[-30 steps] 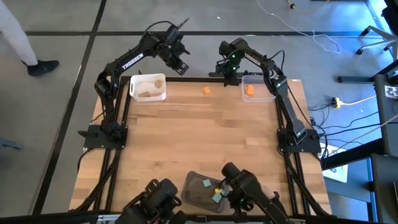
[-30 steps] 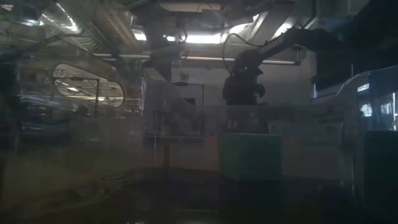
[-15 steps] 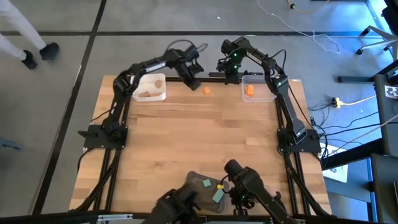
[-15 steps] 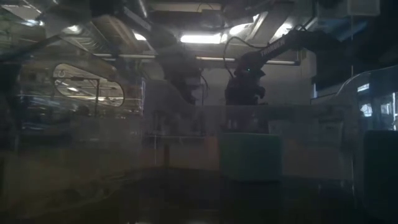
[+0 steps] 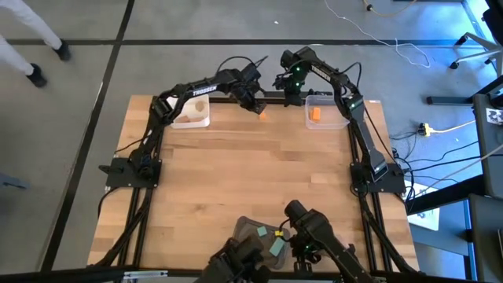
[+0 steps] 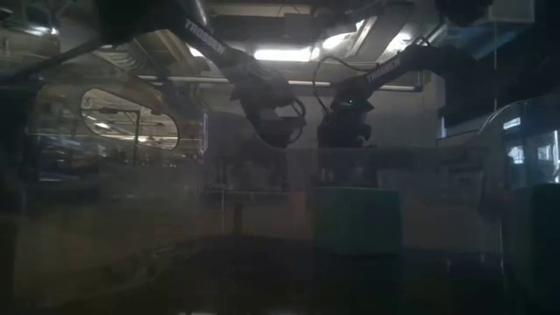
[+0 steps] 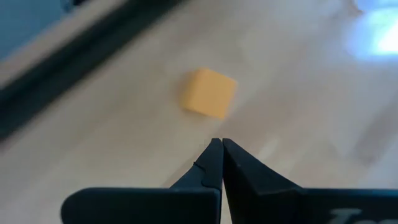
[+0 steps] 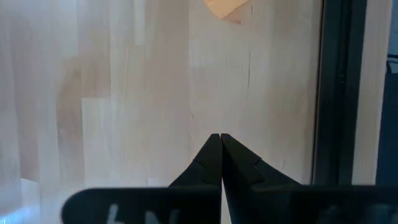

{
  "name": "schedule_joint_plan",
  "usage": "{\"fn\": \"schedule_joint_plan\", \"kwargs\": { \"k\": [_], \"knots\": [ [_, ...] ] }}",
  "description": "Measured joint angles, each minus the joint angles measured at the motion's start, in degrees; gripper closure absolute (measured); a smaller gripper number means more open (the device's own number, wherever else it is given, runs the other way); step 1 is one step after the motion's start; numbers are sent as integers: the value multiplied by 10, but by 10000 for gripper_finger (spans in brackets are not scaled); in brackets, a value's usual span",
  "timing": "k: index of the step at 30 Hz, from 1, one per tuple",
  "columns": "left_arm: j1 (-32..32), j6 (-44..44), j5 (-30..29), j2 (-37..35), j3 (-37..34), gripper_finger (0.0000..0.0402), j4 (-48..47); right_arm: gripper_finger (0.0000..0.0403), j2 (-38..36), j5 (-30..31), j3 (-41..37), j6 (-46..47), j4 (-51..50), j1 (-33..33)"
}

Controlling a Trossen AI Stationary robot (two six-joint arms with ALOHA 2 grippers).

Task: Sort & place blocks by color
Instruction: Put the yellow block into the transparent bin

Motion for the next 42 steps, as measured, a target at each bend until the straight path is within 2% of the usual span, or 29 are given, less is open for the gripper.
{"fn": "schedule_joint_plan", "kwargs": {
  "k": [9,11,16,25,30,32,39,42],
  "knots": [
    [-13,18,-94,6,0,401,-9,403,0,1,0,0,5,0],
    [-13,18,-100,6,0,401,-12,403,0,1,0,0,5,0],
    [-12,15,-79,7,0,401,-18,403,0,0,0,0,6,0],
    [-3,33,-51,8,0,401,-24,403,0,-80,0,-8,47,8],
    [13,35,-40,7,0,401,-50,398,0,-88,0,13,64,33],
    [18,45,-41,6,0,401,-61,394,0,-72,0,32,86,43],
    [32,62,-46,-23,0,401,-97,371,0,53,0,72,110,73],
    [35,65,-47,-39,0,401,-98,348,0,75,0,77,113,83]
  ]
}}
